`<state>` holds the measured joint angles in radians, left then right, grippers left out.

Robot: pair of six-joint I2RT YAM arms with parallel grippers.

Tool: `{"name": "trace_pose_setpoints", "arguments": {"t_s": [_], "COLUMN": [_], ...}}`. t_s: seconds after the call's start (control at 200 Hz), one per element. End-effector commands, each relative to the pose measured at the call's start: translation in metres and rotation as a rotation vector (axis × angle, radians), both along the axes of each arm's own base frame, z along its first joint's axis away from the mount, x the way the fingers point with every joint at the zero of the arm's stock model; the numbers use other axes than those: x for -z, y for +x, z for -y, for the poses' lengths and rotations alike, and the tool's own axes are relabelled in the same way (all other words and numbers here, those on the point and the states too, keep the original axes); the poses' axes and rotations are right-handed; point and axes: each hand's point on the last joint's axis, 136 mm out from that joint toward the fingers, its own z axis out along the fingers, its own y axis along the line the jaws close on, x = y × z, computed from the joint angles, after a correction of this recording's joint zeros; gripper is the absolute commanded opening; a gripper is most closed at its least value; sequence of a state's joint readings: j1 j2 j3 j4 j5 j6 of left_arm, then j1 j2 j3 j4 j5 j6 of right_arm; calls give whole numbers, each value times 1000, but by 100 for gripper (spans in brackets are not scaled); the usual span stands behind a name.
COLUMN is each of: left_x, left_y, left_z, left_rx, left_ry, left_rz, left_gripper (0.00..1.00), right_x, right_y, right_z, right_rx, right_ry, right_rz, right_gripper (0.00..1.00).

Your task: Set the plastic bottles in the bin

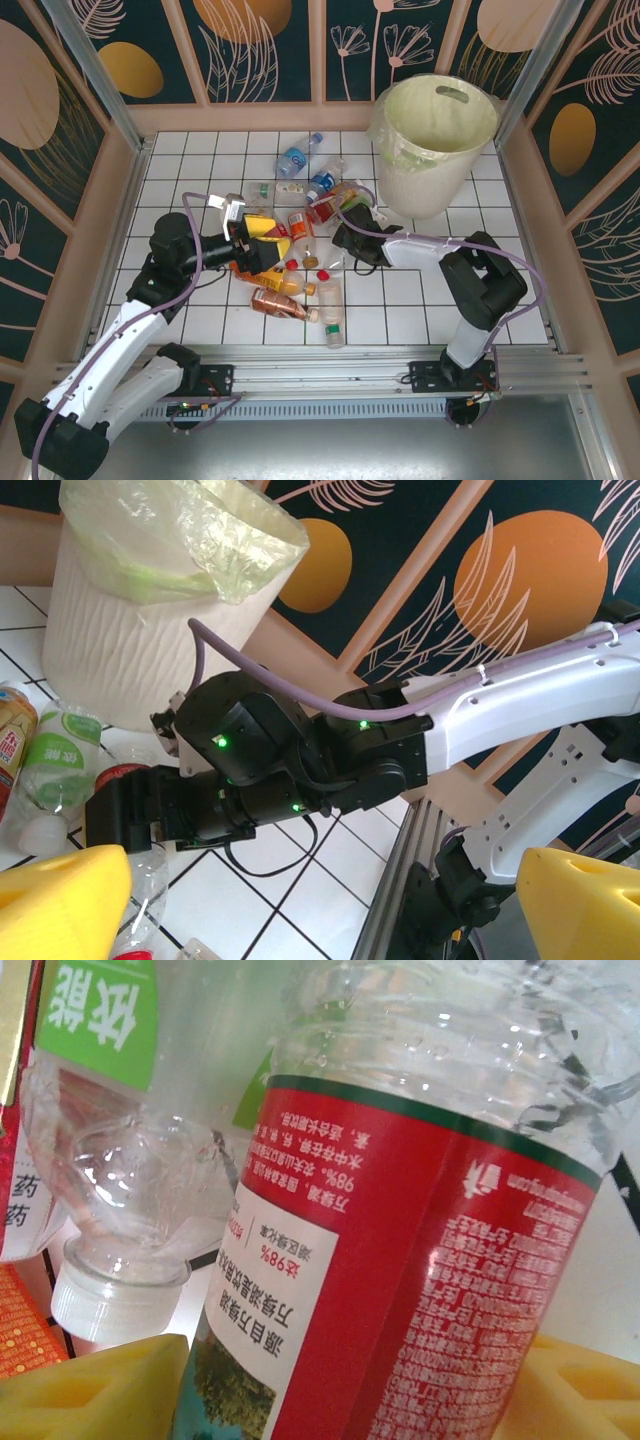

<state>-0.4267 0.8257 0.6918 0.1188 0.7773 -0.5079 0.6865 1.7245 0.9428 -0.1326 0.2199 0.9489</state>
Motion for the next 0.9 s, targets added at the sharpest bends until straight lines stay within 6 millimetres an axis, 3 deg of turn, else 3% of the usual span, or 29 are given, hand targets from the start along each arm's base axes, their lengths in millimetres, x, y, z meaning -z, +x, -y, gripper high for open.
{"name": "trace_pose_setpoints", "arguments": {"t_s": [0.0, 0.355, 0.686, 0.896], "left_x": [1, 2, 3, 6], "left_y": [-1, 0, 1, 3], "left_z": [2, 2, 3, 4], "left_rx": [9, 9, 10, 13], "left_ry": [1, 1, 0, 0], "left_rz": [25, 20, 17, 7], "left_gripper": [99, 99, 99, 99], "right_x": [30, 21, 23, 14], "right_y": [-12, -8, -38, -39], "right_z": [39, 99, 107, 126], "right_rx": [61, 128, -195, -179], "right_ry": [-134, -140, -234, -297], "right_rz": [-81, -55, -121, -145], "right_gripper": [72, 72, 81, 86]}}
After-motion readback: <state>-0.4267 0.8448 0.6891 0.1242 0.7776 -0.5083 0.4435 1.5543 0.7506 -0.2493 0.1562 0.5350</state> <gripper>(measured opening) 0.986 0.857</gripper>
